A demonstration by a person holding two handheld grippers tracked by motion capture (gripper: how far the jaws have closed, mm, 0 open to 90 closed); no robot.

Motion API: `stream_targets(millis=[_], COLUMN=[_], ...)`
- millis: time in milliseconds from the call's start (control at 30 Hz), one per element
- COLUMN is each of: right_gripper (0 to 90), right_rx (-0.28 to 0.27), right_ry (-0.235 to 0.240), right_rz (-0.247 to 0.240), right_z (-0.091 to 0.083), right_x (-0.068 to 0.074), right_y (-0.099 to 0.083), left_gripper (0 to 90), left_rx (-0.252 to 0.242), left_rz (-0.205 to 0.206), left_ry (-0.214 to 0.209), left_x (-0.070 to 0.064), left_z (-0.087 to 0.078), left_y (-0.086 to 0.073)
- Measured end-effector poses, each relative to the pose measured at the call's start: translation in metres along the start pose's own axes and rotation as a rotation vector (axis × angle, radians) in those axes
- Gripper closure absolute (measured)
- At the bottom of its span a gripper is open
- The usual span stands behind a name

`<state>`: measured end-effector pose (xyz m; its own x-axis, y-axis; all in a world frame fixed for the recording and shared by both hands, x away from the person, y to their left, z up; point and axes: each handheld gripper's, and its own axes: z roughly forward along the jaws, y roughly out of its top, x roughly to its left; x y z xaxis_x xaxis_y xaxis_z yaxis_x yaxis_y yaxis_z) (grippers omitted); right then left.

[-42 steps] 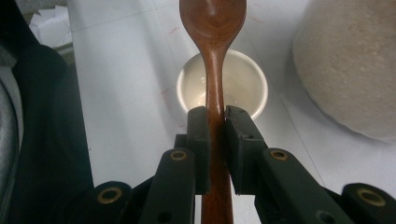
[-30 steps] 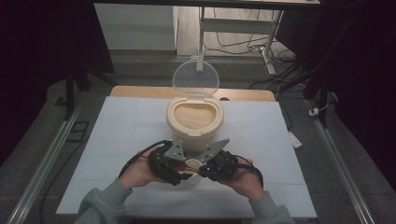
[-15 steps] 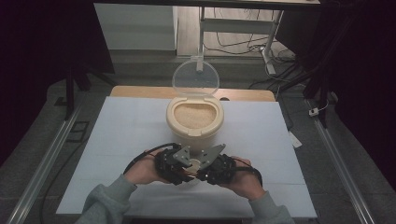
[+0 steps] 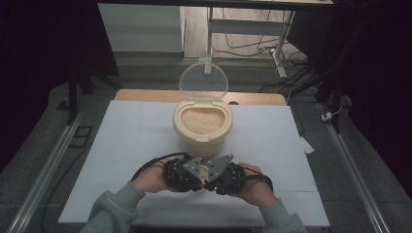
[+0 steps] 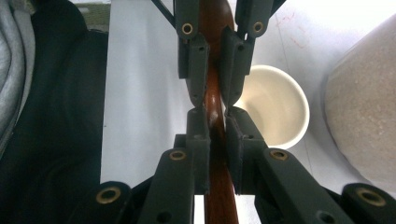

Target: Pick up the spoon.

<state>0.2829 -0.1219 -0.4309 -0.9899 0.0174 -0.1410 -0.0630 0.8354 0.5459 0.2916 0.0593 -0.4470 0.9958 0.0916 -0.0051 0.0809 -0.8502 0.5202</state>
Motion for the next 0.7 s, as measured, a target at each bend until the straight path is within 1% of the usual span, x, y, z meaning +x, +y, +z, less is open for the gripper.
stream_targets(millis=[33,67,100,133,167,267,300,333,367,400,433,467,500,567,633,700], right_gripper=[79.2,78.0,78.0,77.4,71.9,62.7,60.3,60.3,58.5,54.3,52.7,51.1,51.1,48.3,45.9,44.1], right_rx=[-0.02,-0.023,-0.023,-0.042,-0.079,-0.142,-0.171,-0.171,-0.202,-0.265,-0.294,-0.318,-0.318,-0.365,-0.395,-0.409], right_ry=[-0.01,-0.022,-0.022,-0.027,-0.045,-0.09,-0.103,-0.103,-0.111,-0.133,-0.144,-0.158,-0.158,-0.193,-0.217,-0.235], right_rz=[0.009,0.016,0.016,0.031,0.068,0.144,0.169,0.169,0.195,0.234,0.257,0.274,0.274,0.308,0.335,0.361], right_z=[-0.001,-0.003,-0.003,-0.004,-0.009,-0.015,-0.018,-0.018,-0.02,-0.026,-0.029,-0.033,-0.033,-0.038,-0.043,-0.046], right_x=[-0.001,-0.002,-0.002,-0.002,-0.005,-0.01,-0.012,-0.012,-0.013,-0.015,-0.015,-0.015,-0.015,-0.015,-0.015,-0.015], right_y=[-0.001,-0.001,-0.001,-0.002,-0.004,-0.008,-0.01,-0.01,-0.012,-0.015,-0.017,-0.018,-0.018,-0.021,-0.025,-0.028], left_gripper=[77.8,77.9,77.9,78.0,78.2,78.4,78.5,78.5,78.6,78.6,78.7,78.7,78.7,78.8,78.8,78.9], left_rx=[-0.006,-0.012,-0.018,-0.023,-0.029,-0.049,-0.056,-0.062,-0.067,-0.074,-0.089,-0.089,-0.096,-0.111,-0.117,-0.126], left_rz=[-0.001,-0.003,-0.005,-0.011,-0.016,-0.033,-0.039,-0.045,-0.05,-0.056,-0.069,-0.069,-0.074,-0.089,-0.096,-0.102], left_ry=[0.004,0.007,0.013,0.022,0.028,0.053,0.061,0.069,0.077,0.085,0.103,0.103,0.11,0.123,0.133,0.143], left_x=[0.0,0.0,0.0,0.0,0.0,0.002,0.002,0.003,0.004,0.004,0.005,0.005,0.006,0.006,0.006,0.006], left_z=[-0.001,-0.002,-0.002,-0.003,-0.004,-0.006,-0.007,-0.007,-0.008,-0.009,-0.011,-0.011,-0.012,-0.013,-0.014,-0.015], left_y=[0.0,0.0,0.0,0.0,-0.001,-0.002,-0.003,-0.004,-0.004,-0.005,-0.007,-0.007,-0.007,-0.009,-0.01,-0.011])
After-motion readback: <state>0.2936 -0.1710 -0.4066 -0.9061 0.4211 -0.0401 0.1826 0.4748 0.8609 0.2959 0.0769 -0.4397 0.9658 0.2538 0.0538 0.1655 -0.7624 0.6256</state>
